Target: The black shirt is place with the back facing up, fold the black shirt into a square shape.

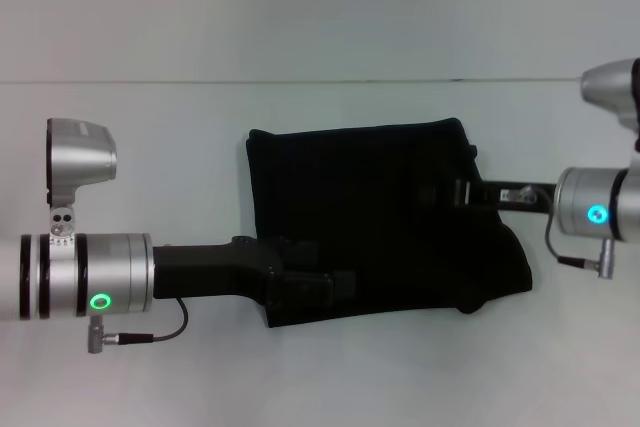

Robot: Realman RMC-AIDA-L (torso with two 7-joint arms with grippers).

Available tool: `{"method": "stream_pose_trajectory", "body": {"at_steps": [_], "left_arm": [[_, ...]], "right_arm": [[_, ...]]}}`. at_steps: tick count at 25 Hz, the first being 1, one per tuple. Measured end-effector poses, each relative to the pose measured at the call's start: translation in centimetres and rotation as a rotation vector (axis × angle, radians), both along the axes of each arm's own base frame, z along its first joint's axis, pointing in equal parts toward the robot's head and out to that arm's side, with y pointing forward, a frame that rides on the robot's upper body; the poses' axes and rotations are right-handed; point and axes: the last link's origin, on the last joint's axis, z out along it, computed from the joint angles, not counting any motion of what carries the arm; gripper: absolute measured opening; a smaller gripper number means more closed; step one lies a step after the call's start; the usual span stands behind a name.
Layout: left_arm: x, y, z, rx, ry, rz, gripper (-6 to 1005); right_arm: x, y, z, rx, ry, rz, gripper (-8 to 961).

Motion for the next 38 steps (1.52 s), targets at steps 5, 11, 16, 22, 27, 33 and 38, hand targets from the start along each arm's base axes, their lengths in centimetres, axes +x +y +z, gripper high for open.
{"method": "stream_pose_trajectory", "body": {"at_steps": [5,11,16,22,27,33,38], "left_arm": [[0.0,0.0,0.0,0.000,-0.001,0.001,949],[0.1,0.0,0.0,0.000,-0.009,0.002,948],[0.1,0.0,0.0,0.001,-0.011,0.003,949],[0.1,0.1,0.0,0.002,-0.010,0.005,949],[0.1,0.3,0.1,0.008,-0.004,0.017,949],[-0.1,0.7,0.1,0.020,0.007,0.038,948],[-0.2,0.9,0.1,0.031,0.013,0.049,948]], "right_arm": [[-0.3,0.6,1.6,0.019,0.026,0.024,57],[-0.6,0.9,2.9,0.022,0.042,0.042,57],[-0.4,1.0,3.0,0.012,0.030,0.036,56],[0.5,1.0,2.8,0.034,0.004,-0.005,57],[1.5,1.4,2.9,0.084,-0.034,-0.045,132],[2.4,1.5,3.3,0.120,-0.056,-0.070,295],[2.9,0.5,4.5,0.078,-0.009,-0.058,468]]}}
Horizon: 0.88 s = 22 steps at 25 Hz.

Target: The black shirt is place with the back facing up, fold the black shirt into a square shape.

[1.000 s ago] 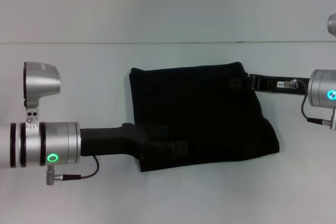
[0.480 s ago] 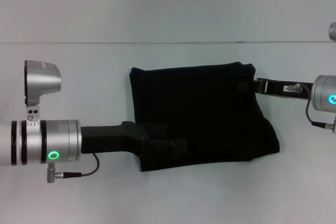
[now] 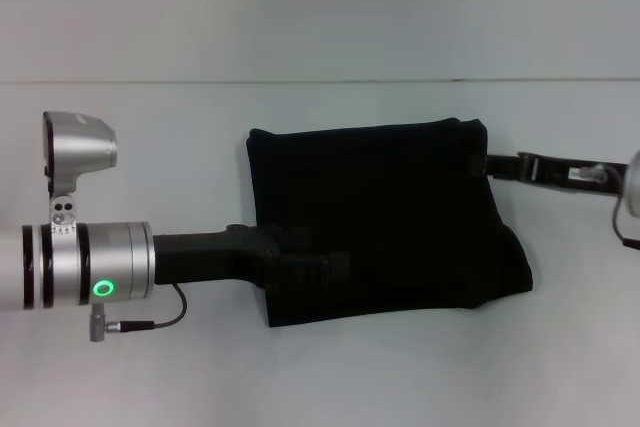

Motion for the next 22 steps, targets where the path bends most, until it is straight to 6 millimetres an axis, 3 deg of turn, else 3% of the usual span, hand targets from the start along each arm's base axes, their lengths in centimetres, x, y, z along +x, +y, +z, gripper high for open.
{"method": "stream_pose_trajectory", "body": {"at_steps": [3,15,22], "left_arm": [[-0.1,0.2,0.0,0.006,0.004,0.012,948],[-0.2,0.1,0.3,0.001,0.004,0.019,949],[-0.2,0.2,0.4,0.002,0.008,0.016,949]], "right_arm": [[0.2,-1.2,0.8,-0.054,0.051,0.021,550],[1.7,-6.0,1.6,-0.261,0.189,-0.018,532],[2.7,-7.4,0.9,-0.340,0.185,-0.101,521]]}}
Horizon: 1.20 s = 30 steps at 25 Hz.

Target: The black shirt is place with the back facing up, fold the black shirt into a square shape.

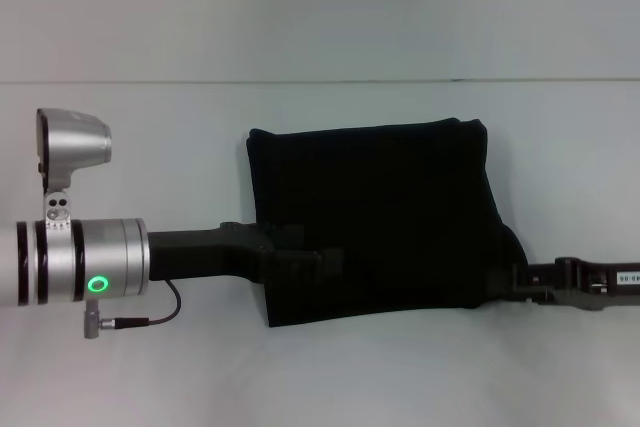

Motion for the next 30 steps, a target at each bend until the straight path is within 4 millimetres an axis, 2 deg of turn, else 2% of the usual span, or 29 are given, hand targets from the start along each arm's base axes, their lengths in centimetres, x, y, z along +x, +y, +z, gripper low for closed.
{"method": "stream_pose_trajectory", "body": {"at_steps": [19,30], "left_arm": [[-0.1,-0.1,0.0,0.001,0.002,-0.002,948],[-0.1,0.0,-0.1,-0.001,0.007,-0.004,949]], "right_arm": [[-0.1,0.7,-2.7,0.044,-0.023,-0.056,489],[-0.1,0.9,-2.6,0.076,-0.018,-0.060,470]]}}
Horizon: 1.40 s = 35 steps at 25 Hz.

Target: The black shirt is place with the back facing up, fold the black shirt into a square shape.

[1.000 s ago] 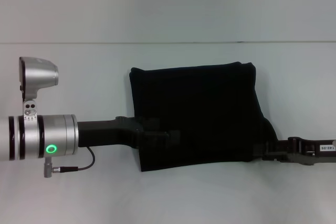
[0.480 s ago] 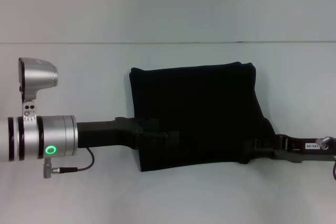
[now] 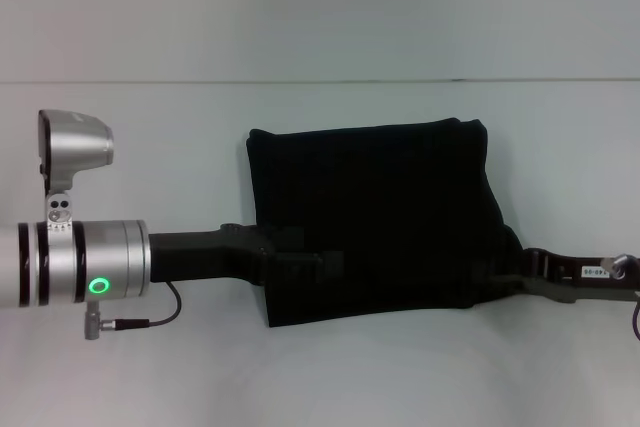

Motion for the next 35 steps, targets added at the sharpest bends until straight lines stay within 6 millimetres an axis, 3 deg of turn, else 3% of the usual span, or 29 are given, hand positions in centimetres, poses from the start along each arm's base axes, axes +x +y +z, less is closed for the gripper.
{"method": "stream_pose_trajectory", "body": {"at_steps": [3,8,11,16,27,35], "left_arm": [[0.0,0.0,0.0,0.000,0.000,-0.001,949],[0.0,0.0,0.0,0.000,0.000,0.000,948],[0.0,0.0,0.0,0.001,-0.001,0.002,948],[0.0,0.0,0.0,0.002,-0.001,0.004,948],[0.0,0.1,0.0,0.005,-0.005,0.007,949],[0.0,0.1,0.1,0.006,-0.009,0.010,948]], "right_arm": [[0.0,0.0,0.3,0.014,0.011,0.017,465],[-0.1,0.0,0.3,0.018,0.015,0.034,245],[-0.4,0.1,0.4,0.024,0.019,0.051,49],[-1.1,0.4,0.9,0.058,0.055,0.094,9],[-1.6,1.6,3.6,0.130,0.072,0.157,14],[-2.0,2.2,3.9,0.120,0.054,0.171,18]]}}
